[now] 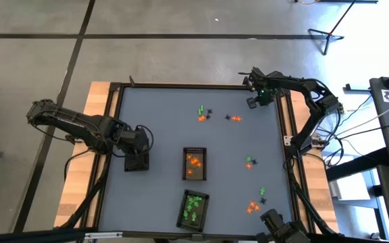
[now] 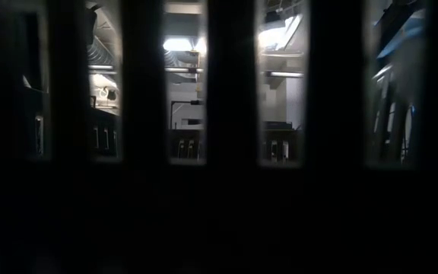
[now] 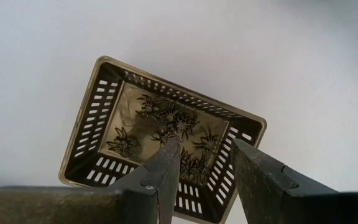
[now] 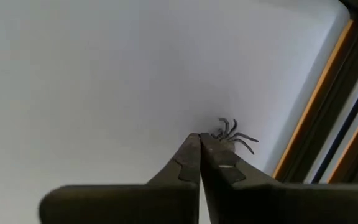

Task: Sort Halloween decoration
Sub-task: Put the black spider toy into the top left black basket

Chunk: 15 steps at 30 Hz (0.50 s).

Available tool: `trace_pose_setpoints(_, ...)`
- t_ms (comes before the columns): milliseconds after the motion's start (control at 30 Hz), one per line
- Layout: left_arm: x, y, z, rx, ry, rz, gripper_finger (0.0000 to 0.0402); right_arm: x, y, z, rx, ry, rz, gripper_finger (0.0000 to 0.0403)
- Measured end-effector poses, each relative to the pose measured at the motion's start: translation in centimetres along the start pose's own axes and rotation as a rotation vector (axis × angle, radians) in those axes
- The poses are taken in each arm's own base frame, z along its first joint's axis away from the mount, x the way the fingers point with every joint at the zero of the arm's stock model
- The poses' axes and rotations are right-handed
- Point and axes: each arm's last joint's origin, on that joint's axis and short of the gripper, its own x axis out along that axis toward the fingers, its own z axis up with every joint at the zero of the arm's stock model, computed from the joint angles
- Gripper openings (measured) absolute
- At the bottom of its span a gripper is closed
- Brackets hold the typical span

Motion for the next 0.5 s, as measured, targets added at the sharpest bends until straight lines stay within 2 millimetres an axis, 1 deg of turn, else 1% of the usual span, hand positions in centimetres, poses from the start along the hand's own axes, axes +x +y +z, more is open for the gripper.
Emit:
trace_pose_setpoints(167,0.0,0.0,0.0,0.000,0.000,0.000,0.0135,0.0,0.1,-0.1,-0.036,0.009,0.016,0.0002)
trace_pose_setpoints(267,0.0,0.0,0.0,0.000,0.000,0.000,0.0135,-0.1,0.7,-0.3,-0.071,0.011,0.020,0.0001)
trace_pose_setpoints(333,0.0,0.0,0.0,0.000,0.000,0.000,0.0135,-0.3,1.4,-0.4,-0.107,0.004,0.023,0.0001)
trace_pose_setpoints(500,0.0,0.0,0.0,0.000,0.000,0.000,0.0135,-1.5,4.1,-0.8,-0.202,-0.030,0.049,0.0001)
